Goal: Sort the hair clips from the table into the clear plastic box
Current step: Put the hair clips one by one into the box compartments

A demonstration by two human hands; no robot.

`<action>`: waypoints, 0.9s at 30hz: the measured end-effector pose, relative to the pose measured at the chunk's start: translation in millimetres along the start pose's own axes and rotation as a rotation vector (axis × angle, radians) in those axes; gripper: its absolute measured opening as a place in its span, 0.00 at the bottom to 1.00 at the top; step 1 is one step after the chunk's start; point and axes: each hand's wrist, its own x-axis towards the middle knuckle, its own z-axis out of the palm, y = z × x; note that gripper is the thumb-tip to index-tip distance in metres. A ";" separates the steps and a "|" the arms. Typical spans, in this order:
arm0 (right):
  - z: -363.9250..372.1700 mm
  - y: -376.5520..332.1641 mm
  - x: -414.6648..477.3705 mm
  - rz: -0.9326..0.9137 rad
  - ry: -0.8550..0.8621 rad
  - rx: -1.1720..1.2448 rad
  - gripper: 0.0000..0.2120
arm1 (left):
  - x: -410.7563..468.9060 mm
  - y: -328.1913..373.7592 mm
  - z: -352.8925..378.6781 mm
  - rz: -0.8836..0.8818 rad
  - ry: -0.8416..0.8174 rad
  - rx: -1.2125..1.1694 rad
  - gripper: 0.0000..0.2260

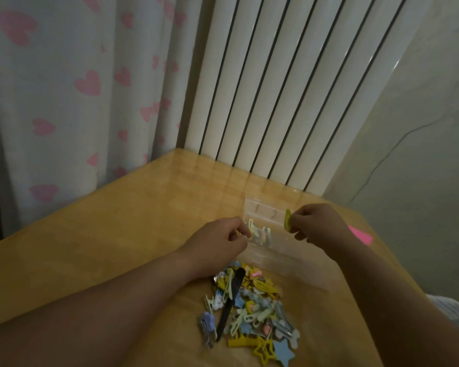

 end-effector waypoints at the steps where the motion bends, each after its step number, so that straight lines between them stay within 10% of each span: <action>1: 3.9 1.5 9.2 0.036 -0.029 -0.015 0.07 | -0.2 0.6 -0.4 0.000 0.001 -0.002 0.06; 13: 36.3 10.5 39.7 0.142 -0.111 -0.294 0.11 | -1.9 2.3 -1.4 -0.007 -0.006 0.017 0.07; 20: 14.3 9.4 -34.4 -0.262 0.199 -0.160 0.07 | -3.1 4.4 -1.7 -0.011 -0.015 0.026 0.07; 27: 19.8 19.4 -99.1 -0.416 -0.099 -0.212 0.02 | -2.2 5.9 -1.5 -0.007 0.007 0.072 0.06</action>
